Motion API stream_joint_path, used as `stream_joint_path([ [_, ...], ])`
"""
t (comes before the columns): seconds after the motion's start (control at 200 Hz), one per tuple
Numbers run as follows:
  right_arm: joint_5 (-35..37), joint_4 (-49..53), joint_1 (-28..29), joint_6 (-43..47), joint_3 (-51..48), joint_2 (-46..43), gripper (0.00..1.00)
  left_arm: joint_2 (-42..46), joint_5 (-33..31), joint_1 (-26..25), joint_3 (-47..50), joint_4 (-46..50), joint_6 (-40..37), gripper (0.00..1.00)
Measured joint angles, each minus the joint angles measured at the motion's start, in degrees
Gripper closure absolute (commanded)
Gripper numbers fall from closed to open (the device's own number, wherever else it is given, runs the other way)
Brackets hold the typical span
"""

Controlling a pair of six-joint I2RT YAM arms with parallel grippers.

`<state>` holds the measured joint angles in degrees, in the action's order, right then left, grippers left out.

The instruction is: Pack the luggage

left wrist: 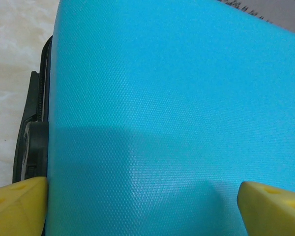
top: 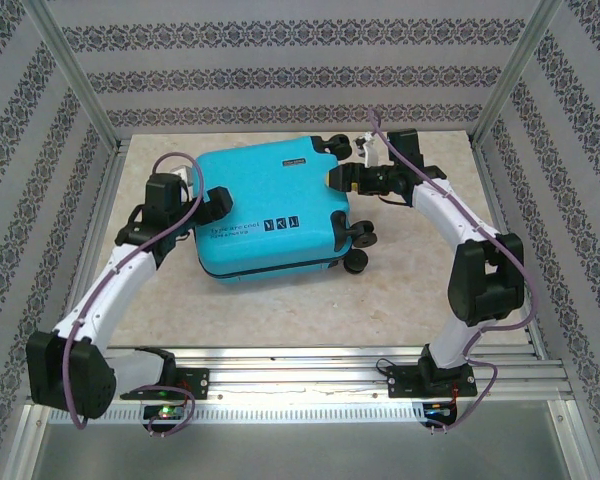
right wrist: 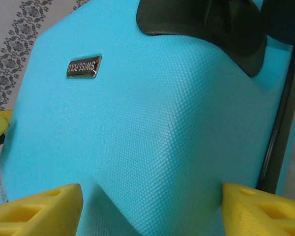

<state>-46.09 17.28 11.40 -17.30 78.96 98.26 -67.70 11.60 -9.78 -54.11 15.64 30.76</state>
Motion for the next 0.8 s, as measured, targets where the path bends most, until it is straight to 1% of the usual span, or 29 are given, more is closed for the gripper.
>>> stream_joint_path([
  [0.11, 0.83, 0.31, 0.39, -0.44, 0.04, -1.49, 0.30, 2.45, -0.48, -0.55, 1.95, -2.01, 1.44, 0.05],
  [0.265, 2.05, 1.49, 1.18, -0.50, 1.22, -3.34, 0.31, 4.04, -1.66, -1.01, 1.99, -2.10, 2.58, 0.05],
  [0.42, 2.91, 2.80, 1.64, -0.46, 1.90, -4.59, 0.31, 4.46, -2.49, -1.20, 1.99, -2.10, 2.93, 0.05],
  [0.799, 3.56, 4.44, 1.99, -0.28, 3.52, -4.33, 0.31, 4.44, -3.93, -1.75, 1.99, -2.12, 3.26, 0.04],
])
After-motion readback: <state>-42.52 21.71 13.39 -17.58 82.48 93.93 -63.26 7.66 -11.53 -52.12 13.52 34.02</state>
